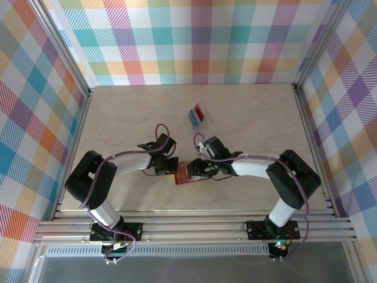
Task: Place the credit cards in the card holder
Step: Insert the credit card into the card slot.
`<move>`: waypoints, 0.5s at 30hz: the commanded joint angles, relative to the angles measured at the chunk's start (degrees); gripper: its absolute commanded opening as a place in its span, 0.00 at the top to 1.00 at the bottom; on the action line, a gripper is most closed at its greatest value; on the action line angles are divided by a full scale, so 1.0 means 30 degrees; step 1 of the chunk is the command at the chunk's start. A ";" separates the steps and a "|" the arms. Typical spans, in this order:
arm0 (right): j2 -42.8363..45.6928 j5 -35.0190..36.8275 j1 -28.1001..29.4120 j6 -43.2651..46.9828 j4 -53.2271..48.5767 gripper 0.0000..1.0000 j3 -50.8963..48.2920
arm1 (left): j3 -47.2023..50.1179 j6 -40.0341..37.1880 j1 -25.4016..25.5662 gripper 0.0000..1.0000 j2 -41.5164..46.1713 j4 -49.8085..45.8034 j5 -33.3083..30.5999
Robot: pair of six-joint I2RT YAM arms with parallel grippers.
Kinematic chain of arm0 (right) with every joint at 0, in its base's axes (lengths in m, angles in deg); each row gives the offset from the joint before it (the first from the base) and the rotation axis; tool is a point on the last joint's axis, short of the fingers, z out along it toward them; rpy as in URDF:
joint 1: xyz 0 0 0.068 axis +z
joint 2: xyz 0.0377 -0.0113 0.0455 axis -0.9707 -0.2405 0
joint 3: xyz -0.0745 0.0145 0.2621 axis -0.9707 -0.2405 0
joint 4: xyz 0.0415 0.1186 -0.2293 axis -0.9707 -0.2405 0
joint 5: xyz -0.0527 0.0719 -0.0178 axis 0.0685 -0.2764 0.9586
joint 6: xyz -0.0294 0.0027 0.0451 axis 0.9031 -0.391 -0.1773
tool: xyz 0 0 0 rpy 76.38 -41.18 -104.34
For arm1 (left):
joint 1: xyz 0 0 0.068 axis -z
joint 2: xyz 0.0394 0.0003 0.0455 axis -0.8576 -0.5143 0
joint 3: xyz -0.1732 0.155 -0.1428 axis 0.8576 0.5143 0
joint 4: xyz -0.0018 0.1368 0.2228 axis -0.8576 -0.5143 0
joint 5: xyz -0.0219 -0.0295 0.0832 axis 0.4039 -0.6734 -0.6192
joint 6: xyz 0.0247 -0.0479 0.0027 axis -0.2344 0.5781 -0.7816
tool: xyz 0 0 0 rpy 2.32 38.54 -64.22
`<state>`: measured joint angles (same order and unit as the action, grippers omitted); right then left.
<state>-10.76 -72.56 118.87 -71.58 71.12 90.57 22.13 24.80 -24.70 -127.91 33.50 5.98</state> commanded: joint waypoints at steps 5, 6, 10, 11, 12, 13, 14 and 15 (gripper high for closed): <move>0.2782 0.3874 0.0065 0.1950 -0.5212 0.59 0.0820 | 0.0876 -0.0257 0.0079 0.97 -0.2060 0.0430 -0.0380; 0.2929 0.4253 0.0065 0.1999 -0.5596 0.59 0.0835 | 0.0857 -0.0246 0.0093 0.97 -0.2080 0.0461 -0.0322; 0.2384 0.4475 0.0057 0.1880 -0.5890 0.58 0.0845 | 0.0843 -0.0287 0.0094 0.97 -0.2116 0.0433 -0.0291; 0.2118 0.4194 0.0064 0.1781 -0.5671 0.58 0.0770 | 0.0856 -0.0282 0.0092 0.97 -0.2057 0.0432 -0.0295; 0.1886 0.4046 0.0065 0.1713 -0.5463 0.58 0.0726 | 0.0854 -0.0278 0.0094 0.97 -0.2017 0.0417 -0.0292; 0.1626 0.3961 0.0088 0.1657 -0.5274 0.58 0.0688 | 0.0871 -0.0275 0.0094 0.97 -0.1991 0.0450 -0.0291; 0.1338 0.3909 0.0094 0.1625 -0.5111 0.58 0.0688 | 0.0906 -0.0290 0.0094 0.97 -0.1979 0.0459 -0.0296; 0.1122 0.3831 0.0137 0.1592 -0.5002 0.58 0.0717 | 0.0893 -0.0283 0.0094 0.97 -0.1994 0.0454 -0.0276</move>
<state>-5.47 -60.98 118.87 -67.19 56.65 92.02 22.13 24.78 -24.70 -128.39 33.52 6.17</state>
